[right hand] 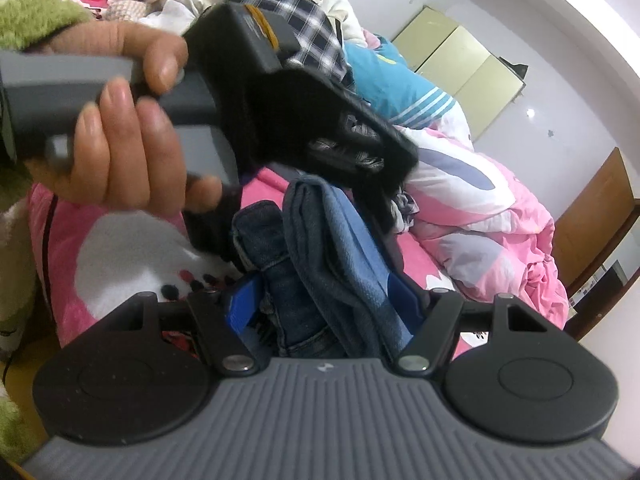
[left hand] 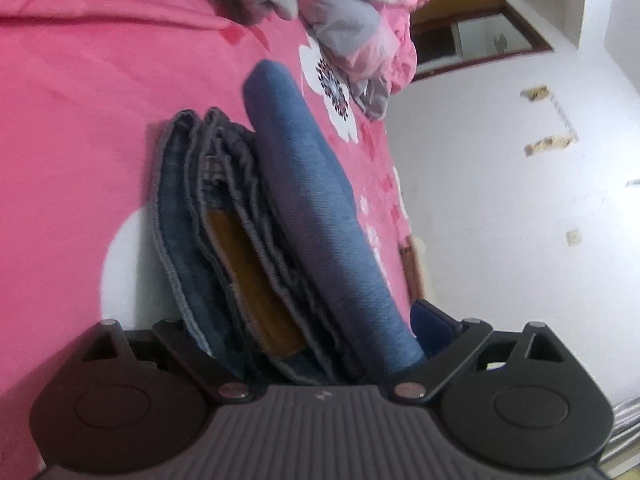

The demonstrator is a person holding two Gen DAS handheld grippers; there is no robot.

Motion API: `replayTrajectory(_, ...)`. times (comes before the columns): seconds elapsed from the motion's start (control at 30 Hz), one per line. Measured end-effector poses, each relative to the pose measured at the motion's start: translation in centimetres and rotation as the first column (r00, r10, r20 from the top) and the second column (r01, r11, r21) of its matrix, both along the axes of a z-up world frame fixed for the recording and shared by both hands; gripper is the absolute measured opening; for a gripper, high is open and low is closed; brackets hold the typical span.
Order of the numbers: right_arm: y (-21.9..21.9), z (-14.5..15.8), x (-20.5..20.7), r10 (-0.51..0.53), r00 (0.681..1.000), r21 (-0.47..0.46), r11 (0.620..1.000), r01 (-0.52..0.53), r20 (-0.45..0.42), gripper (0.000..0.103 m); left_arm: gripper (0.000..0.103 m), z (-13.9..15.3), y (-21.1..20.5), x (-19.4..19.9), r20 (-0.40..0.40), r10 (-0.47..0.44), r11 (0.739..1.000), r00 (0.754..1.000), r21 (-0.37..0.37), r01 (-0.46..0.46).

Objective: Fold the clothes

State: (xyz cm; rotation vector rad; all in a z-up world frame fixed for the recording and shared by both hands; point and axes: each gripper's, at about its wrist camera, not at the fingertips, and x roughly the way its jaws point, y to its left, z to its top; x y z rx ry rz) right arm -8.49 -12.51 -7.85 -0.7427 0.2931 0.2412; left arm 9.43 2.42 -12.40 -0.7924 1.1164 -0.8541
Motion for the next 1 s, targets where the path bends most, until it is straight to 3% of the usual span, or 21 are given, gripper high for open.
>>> replayTrajectory(0.33,-1.0,0.4,-0.8,-0.01,0.999,0.048,0.999,0.011,-0.033,0.069,0.089,0.7,-1.2,-0.7,0.078,-0.018,0.993,0.997,0.118,0.008)
replayTrajectory(0.43,-2.5,1.3,-1.4,-0.025,0.999,0.116,0.993,0.031,-0.047,0.07,0.086,0.9,-1.4,-1.0,0.102,-0.022,0.989,0.995,0.149,0.006)
replayTrajectory(0.57,-6.8,3.8,-1.8,-0.025,0.991,0.335,0.94,0.068,-0.13,0.07,0.084,1.2,-1.6,-1.7,0.136,-0.024,0.983,0.99,0.185,-0.002)
replayTrajectory(0.67,-11.8,5.5,-1.0,-0.038,0.978,0.545,0.826,0.145,-0.203,0.072,0.084,1.6,-2.3,-2.1,0.176,-0.03,0.975,0.984,0.223,-0.01)
replayTrajectory(0.77,-17.1,6.1,0.6,-0.06,0.955,0.712,0.653,0.257,-0.289,0.078,0.084,2.0,-2.9,-2.5,0.211,-0.036,0.967,0.977,0.256,-0.019)
replayTrajectory(0.93,-24.6,2.7,5.2,0.0,0.851,0.799,0.342,0.494,-0.525,0.08,0.085,2.6,-3.4,-3.5,0.268,-0.046,0.949,0.962,0.314,-0.042)
replayTrajectory(1.0,-27.0,0.4,6.7,0.048,0.801,0.793,0.191,0.578,-0.596,0.08,0.085,2.7,-3.7,-3.9,0.288,-0.05,0.941,0.956,0.335,-0.051)
